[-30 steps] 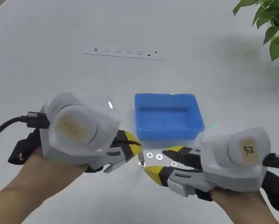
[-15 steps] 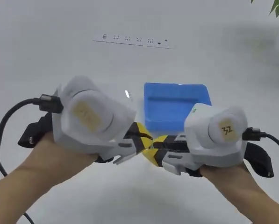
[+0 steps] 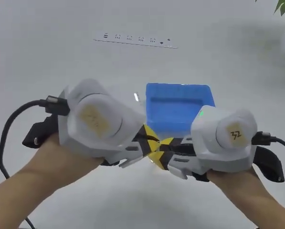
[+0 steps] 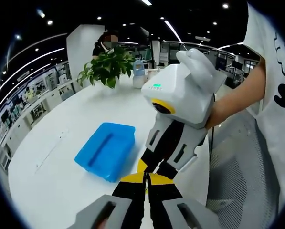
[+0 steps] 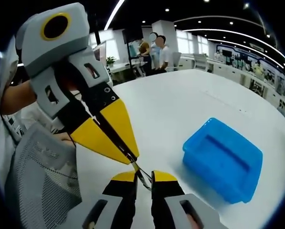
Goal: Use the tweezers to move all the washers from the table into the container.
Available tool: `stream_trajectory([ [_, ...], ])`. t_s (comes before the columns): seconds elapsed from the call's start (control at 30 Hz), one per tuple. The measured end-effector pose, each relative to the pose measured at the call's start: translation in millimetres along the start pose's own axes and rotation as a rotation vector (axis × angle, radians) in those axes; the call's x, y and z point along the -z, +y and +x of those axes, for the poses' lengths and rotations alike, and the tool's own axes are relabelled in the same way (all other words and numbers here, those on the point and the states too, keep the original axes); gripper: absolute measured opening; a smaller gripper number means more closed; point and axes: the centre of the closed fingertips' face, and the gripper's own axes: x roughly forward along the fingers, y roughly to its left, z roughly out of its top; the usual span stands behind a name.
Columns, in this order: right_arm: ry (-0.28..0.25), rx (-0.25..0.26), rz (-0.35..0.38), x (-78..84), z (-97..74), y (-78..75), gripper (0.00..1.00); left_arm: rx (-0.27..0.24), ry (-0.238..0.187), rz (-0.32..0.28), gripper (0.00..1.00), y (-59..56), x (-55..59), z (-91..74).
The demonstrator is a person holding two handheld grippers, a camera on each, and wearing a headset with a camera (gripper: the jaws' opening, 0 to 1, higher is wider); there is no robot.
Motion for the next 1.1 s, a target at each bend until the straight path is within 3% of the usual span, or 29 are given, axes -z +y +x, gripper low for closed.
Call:
stream_trajectory([
  [0.43, 0.016, 0.003, -0.015, 5.2, 2.4, -0.3, 0.05, -0.004, 0.002, 0.015, 0.0, -2.6, 1.4, 4.4],
  [0.67, 0.06, 0.04, -0.1, 7.3, -0.6, 0.5, 0.03, 0.006, 0.033, 0.066, 0.0, -7.7, -2.5, 8.8],
  [0.77, 0.062, 0.042, -0.107, 4.0, -6.8, 0.8, 0.03, 0.006, 0.031, 0.089, 0.0, -10.2, -9.0, 6.4],
  [1.1, 0.038, 0.078, -0.14, -21.6, -26.0, -5.0, 0.03, -0.017, -0.005, 0.12, 0.0, -2.9, -35.4, -7.6],
])
